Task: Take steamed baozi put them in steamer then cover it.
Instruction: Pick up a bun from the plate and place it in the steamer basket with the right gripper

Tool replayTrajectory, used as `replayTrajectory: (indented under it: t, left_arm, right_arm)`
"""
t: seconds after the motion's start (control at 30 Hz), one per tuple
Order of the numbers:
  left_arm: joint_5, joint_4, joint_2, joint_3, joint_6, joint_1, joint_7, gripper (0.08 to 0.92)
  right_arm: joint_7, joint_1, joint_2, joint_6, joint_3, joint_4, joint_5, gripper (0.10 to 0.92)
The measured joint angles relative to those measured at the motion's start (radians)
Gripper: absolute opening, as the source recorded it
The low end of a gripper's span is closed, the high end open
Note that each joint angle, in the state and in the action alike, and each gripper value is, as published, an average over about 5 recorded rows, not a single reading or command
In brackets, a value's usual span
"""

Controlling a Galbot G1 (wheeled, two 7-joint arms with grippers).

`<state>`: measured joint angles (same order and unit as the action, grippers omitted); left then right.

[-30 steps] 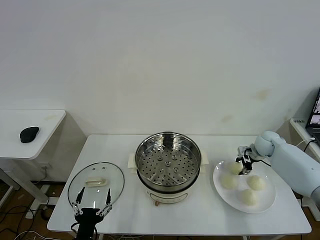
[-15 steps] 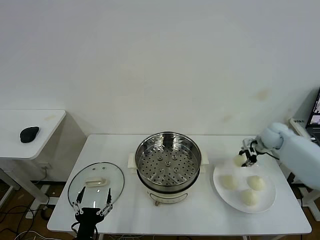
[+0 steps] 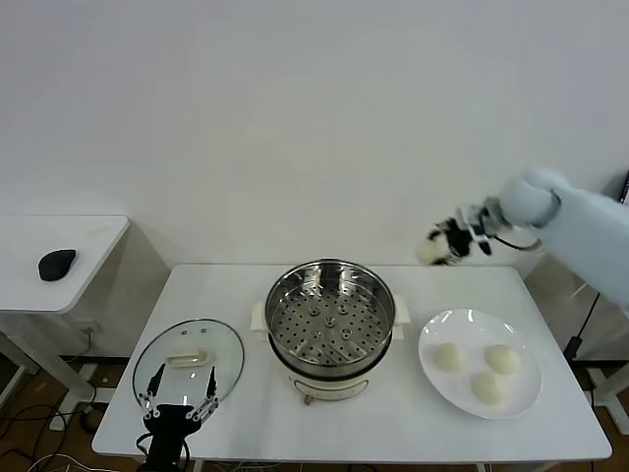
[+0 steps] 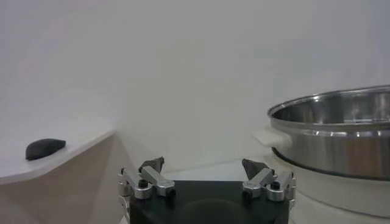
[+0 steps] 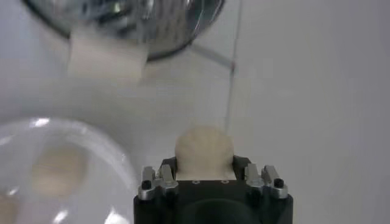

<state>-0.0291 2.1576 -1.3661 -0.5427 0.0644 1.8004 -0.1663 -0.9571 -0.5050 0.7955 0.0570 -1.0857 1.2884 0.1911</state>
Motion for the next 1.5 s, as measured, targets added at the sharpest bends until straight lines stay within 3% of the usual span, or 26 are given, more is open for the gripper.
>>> replayTrajectory:
  t: [0.4,1.23,1.33,1.5]
  left_arm:
    - [0.008,0.003,-0.011,-0.026,-0.003,0.003,0.001,0.823]
    - [0.034,0.009,-0.015,-0.059,-0.004,-0.002,0.001,0.823]
    - [0.035,0.008,-0.016,-0.058,-0.004,-0.002,0.000,0.823]
    - [0.034,0.012,-0.018,-0.056,-0.004,-0.003,0.000,0.823]
  right_arm:
    - [0.018,-0.054,0.201,-0.166,-0.146,-0.003,-0.029,0.577]
    - [0.078,0.038,0.413,-0.500,-0.206,-0.156,-0.388,0.584]
    - [0.087,0.045,0.421,-0.522,-0.206,-0.171,-0.414,0.612]
    - [0.096,0.042,0.423,-0.540,-0.208,-0.178,-0.439,0.753]
